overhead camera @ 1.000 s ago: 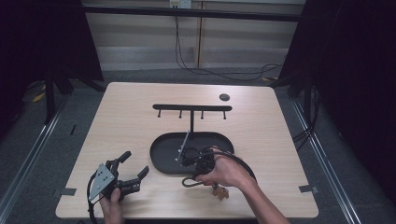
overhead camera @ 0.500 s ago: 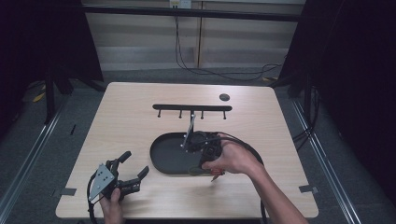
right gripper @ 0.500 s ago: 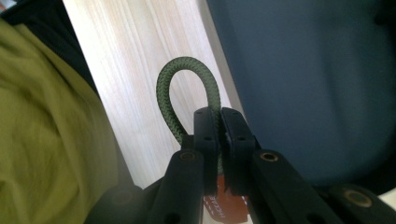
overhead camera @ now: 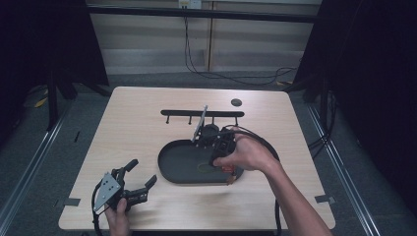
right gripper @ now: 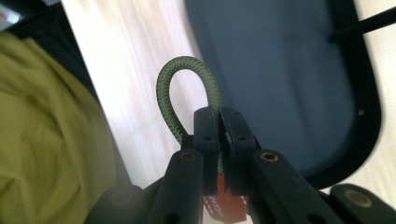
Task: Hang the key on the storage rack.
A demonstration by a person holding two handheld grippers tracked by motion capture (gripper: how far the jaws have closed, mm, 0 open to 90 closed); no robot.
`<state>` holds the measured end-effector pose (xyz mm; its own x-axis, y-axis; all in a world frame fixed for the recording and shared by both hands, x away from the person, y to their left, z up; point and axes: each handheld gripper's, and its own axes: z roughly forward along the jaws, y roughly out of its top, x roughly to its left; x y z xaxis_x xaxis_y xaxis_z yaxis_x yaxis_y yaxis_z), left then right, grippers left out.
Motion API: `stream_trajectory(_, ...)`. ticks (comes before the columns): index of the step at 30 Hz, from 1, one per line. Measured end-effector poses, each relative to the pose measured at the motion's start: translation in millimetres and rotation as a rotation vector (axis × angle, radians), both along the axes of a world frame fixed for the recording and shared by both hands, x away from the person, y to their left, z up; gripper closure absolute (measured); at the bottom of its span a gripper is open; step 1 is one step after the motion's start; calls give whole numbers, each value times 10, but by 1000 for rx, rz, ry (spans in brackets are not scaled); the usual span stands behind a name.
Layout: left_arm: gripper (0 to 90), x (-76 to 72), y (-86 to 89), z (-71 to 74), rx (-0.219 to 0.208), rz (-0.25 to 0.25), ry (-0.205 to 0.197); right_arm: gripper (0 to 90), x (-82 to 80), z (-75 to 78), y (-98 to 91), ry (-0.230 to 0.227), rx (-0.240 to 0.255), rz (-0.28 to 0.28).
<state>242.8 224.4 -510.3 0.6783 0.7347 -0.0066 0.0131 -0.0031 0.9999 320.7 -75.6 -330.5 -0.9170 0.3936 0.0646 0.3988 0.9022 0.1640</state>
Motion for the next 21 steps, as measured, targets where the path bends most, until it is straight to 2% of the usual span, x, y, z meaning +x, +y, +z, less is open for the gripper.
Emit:
stream_trajectory(10,153,-1,-3,0,0,6,5,857,132,148,-23,-16,18,-12)
stream_trajectory(13,153,-1,-3,0,0,6,5,857,184,202,-42,-13,36,-20)
stream_trajectory(16,154,-1,-3,0,0,7,5,857,249,256,-76,-25,39,-30)
stream_trajectory(17,153,-1,-3,0,0,6,5,857,288,301,-98,-28,55,-39)
stream_trajectory(21,154,-1,-3,0,0,6,5,857,335,357,-114,-45,52,-50)
